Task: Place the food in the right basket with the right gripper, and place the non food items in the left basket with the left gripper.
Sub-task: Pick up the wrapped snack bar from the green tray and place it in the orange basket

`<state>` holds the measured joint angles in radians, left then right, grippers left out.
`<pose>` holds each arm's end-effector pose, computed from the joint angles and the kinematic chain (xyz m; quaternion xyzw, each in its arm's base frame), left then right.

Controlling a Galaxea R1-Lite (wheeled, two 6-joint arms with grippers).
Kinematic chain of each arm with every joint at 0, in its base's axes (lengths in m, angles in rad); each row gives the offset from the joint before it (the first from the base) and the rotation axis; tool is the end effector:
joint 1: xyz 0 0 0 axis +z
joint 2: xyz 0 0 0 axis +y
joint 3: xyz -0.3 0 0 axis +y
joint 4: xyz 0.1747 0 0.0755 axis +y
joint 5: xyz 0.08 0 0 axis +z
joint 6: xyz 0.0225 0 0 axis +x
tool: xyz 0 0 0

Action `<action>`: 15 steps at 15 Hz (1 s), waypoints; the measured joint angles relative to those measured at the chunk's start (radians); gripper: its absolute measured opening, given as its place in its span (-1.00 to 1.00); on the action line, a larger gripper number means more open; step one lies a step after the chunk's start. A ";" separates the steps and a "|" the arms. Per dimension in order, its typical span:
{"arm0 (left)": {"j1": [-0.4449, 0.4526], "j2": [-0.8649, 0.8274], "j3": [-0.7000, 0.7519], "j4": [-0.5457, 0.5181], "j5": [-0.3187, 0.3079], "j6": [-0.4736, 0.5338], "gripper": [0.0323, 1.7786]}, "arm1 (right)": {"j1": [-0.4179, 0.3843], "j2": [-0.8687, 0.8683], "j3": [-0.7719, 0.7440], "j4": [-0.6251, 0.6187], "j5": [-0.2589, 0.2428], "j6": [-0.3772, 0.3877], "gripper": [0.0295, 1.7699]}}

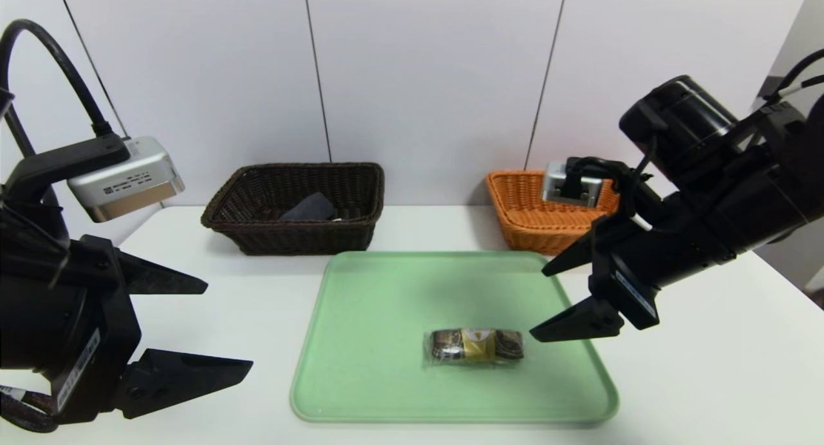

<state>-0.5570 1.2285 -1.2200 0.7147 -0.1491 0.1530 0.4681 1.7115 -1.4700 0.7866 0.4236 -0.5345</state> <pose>0.1267 -0.0828 0.2889 0.1385 0.3207 -0.3489 0.8696 0.2472 0.1353 0.2425 -0.2180 0.3750 0.4920 0.7549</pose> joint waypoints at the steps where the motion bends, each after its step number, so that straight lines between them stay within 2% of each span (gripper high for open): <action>1: -0.001 -0.002 -0.001 -0.001 0.001 0.002 0.90 | 0.007 0.027 -0.019 0.002 0.000 -0.009 0.92; 4: -0.002 -0.005 -0.001 -0.001 0.001 0.002 0.90 | 0.042 0.119 -0.091 0.003 -0.024 -0.016 0.92; 8: -0.001 -0.010 0.002 -0.001 0.001 0.001 0.90 | 0.134 0.221 -0.140 0.003 -0.163 -0.065 0.92; 12: -0.001 -0.012 0.008 -0.002 0.001 0.000 0.90 | 0.166 0.285 -0.155 0.012 -0.201 -0.094 0.92; 15: -0.001 -0.013 0.008 -0.002 0.001 0.001 0.90 | 0.181 0.314 -0.155 0.039 -0.251 -0.116 0.92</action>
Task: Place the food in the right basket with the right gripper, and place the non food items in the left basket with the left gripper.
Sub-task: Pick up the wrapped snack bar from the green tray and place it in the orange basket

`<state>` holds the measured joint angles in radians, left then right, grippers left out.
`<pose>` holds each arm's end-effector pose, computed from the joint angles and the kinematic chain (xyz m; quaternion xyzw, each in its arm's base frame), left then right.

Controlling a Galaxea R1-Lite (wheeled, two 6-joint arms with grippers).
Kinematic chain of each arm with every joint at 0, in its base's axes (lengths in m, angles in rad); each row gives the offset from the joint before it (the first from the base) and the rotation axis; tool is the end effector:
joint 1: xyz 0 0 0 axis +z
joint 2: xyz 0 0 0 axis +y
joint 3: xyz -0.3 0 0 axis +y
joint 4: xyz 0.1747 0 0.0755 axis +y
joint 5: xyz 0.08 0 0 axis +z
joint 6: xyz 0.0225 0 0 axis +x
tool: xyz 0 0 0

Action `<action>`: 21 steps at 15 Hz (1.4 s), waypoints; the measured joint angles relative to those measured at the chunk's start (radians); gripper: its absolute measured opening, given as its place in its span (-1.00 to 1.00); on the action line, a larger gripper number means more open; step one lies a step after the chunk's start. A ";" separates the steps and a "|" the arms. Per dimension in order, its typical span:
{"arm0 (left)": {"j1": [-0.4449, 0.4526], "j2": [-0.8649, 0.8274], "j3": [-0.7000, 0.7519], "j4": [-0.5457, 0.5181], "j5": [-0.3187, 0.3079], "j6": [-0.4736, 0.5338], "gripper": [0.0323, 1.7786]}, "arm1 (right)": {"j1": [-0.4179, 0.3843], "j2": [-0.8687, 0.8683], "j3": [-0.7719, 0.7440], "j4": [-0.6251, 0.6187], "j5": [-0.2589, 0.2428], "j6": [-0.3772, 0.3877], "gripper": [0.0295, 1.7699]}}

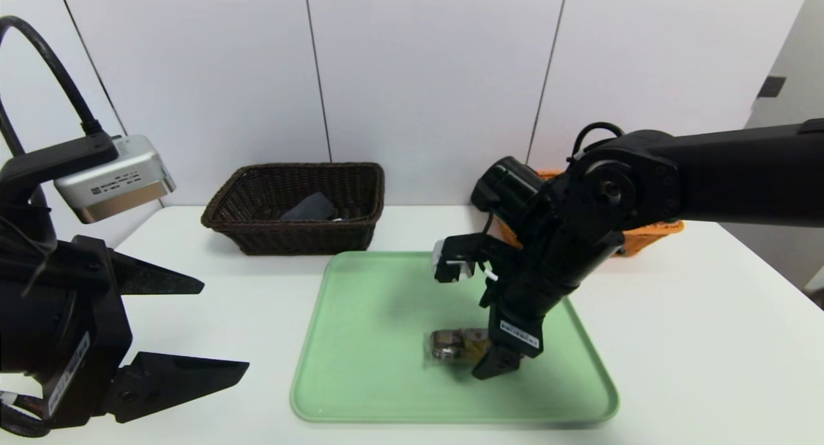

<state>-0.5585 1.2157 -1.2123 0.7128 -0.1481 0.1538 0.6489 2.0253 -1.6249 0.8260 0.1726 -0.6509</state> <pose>0.1236 -0.0811 0.2891 0.1387 0.3172 -0.3495 0.8706 0.2817 0.2185 0.1748 -0.3684 0.4255 0.4882 0.6670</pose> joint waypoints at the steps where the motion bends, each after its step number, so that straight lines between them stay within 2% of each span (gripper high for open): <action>1: 0.000 0.000 0.000 0.001 0.000 0.000 0.90 | 0.005 0.008 0.000 0.000 -0.002 -0.001 0.92; 9: -0.001 0.002 0.000 -0.014 0.001 0.000 0.90 | 0.033 0.069 -0.003 -0.004 -0.006 0.004 0.92; 13: -0.001 0.004 -0.001 -0.024 0.000 0.000 0.90 | 0.034 0.078 -0.003 -0.007 -0.007 0.008 0.19; 16: -0.001 0.005 -0.001 -0.024 0.000 0.001 0.90 | 0.033 0.078 -0.003 -0.006 -0.007 0.008 -0.16; 18: -0.001 0.004 -0.002 -0.024 0.000 0.001 0.90 | 0.033 0.078 -0.003 -0.004 -0.006 0.008 -0.84; 21: -0.001 0.003 -0.002 -0.024 -0.001 0.000 0.90 | 0.027 0.078 -0.003 -0.004 -0.006 0.010 -0.83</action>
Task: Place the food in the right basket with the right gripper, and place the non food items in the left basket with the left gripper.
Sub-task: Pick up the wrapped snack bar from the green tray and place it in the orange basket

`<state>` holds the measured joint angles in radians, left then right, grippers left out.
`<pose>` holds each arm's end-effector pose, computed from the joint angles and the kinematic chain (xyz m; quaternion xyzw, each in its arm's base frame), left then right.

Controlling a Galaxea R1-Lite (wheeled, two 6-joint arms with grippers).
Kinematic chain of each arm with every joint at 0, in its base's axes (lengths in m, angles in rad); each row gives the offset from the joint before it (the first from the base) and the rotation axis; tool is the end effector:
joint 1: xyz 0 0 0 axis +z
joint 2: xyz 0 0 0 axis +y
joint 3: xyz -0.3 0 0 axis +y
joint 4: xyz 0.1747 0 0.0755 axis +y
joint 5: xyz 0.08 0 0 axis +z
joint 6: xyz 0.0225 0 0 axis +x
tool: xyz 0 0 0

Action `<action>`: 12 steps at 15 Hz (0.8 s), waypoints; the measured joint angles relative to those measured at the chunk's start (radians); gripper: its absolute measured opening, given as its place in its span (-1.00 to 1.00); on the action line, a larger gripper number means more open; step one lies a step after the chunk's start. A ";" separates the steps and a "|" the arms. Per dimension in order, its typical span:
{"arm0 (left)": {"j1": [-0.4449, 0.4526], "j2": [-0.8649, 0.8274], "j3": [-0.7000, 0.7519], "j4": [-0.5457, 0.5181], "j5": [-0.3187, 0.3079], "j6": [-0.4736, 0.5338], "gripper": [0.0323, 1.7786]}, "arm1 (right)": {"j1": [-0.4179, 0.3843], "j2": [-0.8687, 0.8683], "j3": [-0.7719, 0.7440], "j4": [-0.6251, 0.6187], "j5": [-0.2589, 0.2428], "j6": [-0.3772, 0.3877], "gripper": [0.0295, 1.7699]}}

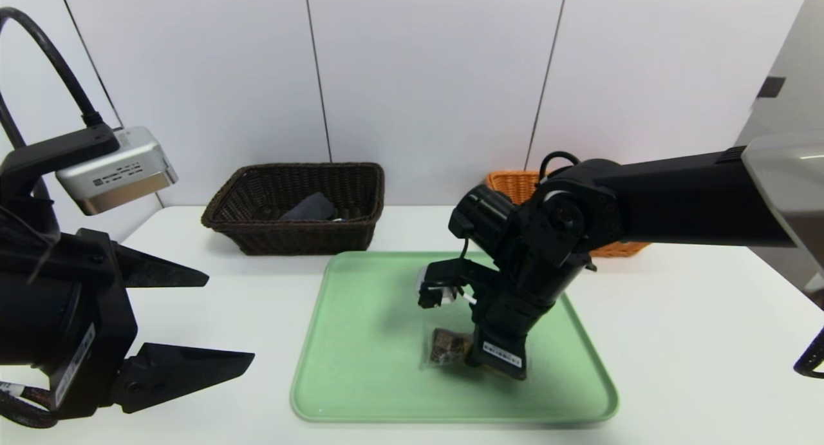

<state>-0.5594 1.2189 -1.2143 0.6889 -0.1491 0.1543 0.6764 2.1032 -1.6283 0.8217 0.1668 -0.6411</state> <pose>0.1256 -0.0826 0.2910 0.1370 0.3066 -0.3509 0.8741 0.2861 0.2344 0.1474 -0.3736 0.4518 0.4937 0.6423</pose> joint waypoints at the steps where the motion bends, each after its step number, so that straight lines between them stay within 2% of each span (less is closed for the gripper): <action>1: 0.000 -0.001 0.000 0.000 0.000 0.000 0.90 | -0.004 -0.003 0.000 0.001 0.000 0.001 -0.83; 6: 0.001 -0.009 -0.001 0.000 0.003 0.000 0.90 | -0.066 -0.072 -0.036 0.002 0.003 0.004 -0.83; 12: 0.001 -0.013 -0.001 0.000 0.002 0.000 0.90 | -0.233 -0.222 -0.110 0.004 0.004 -0.016 -0.83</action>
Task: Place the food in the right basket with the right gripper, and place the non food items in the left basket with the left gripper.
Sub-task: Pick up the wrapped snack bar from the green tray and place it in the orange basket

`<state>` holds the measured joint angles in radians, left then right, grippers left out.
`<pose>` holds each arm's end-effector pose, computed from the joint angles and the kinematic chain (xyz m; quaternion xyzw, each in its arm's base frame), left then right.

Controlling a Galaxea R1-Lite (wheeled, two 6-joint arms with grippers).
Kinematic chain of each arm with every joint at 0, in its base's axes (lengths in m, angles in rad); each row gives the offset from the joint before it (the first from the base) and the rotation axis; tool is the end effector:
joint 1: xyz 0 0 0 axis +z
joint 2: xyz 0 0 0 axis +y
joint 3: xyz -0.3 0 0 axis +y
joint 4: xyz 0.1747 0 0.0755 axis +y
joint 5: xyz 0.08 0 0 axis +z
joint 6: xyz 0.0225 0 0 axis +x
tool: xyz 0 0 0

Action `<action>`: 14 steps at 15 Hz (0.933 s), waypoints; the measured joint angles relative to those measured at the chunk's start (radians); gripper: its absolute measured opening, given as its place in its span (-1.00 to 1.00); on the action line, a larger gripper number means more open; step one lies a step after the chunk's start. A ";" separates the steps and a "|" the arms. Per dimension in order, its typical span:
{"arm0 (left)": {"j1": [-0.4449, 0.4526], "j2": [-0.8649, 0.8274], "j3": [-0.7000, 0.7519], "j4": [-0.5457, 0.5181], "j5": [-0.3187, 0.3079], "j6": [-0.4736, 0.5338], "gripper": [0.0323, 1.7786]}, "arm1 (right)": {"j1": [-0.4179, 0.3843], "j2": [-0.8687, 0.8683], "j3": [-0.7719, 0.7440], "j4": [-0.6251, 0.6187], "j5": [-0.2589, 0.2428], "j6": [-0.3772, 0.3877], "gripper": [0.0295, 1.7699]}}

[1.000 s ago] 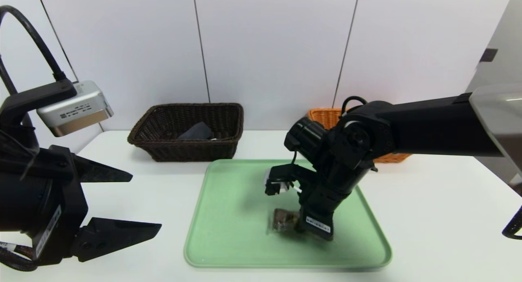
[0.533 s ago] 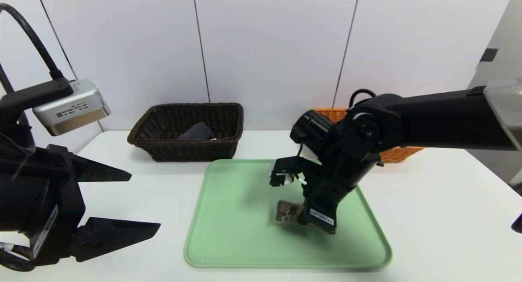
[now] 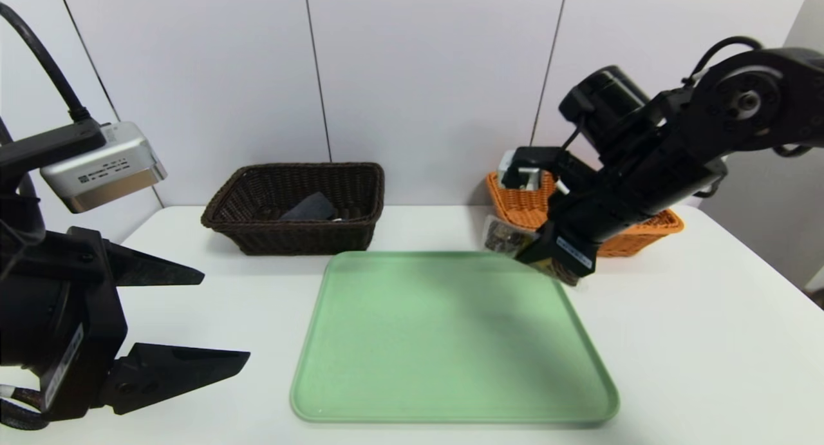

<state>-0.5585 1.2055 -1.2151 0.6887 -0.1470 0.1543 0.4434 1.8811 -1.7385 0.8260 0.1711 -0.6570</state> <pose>0.1224 -0.0804 0.2932 0.1360 0.3000 -0.3499 0.8770 0.2993 0.1464 0.2514 -0.3320 0.3503 0.4022 0.7781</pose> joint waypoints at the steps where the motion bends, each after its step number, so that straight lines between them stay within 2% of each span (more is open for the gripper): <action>1: 0.000 0.000 0.000 0.000 0.000 0.000 0.90 | -0.027 -0.021 -0.018 0.000 -0.001 -0.015 -0.83; 5: 0.000 0.001 -0.001 -0.001 -0.001 0.001 0.90 | -0.115 -0.059 -0.115 -0.003 -0.015 -0.122 -0.83; 6: 0.000 0.002 -0.001 -0.001 0.000 0.000 0.90 | -0.128 -0.061 -0.133 -0.004 -0.049 -0.159 -0.83; 8: 0.000 0.002 -0.001 -0.001 0.000 0.000 0.90 | -0.149 -0.051 -0.158 -0.007 -0.155 -0.254 -0.83; 9: 0.000 0.003 -0.001 -0.001 -0.001 0.000 0.90 | -0.156 -0.043 -0.165 -0.008 -0.186 -0.293 -0.83; 12: -0.001 0.010 0.001 -0.022 -0.001 -0.001 0.90 | -0.186 0.006 -0.176 -0.009 -0.223 -0.363 -0.83; 14: -0.001 0.014 0.001 -0.040 -0.002 0.000 0.90 | -0.213 0.049 -0.188 -0.011 -0.273 -0.426 -0.83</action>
<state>-0.5598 1.2196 -1.2136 0.6485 -0.1491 0.1543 0.2302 1.9300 -1.9262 0.8153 -0.1023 -1.0828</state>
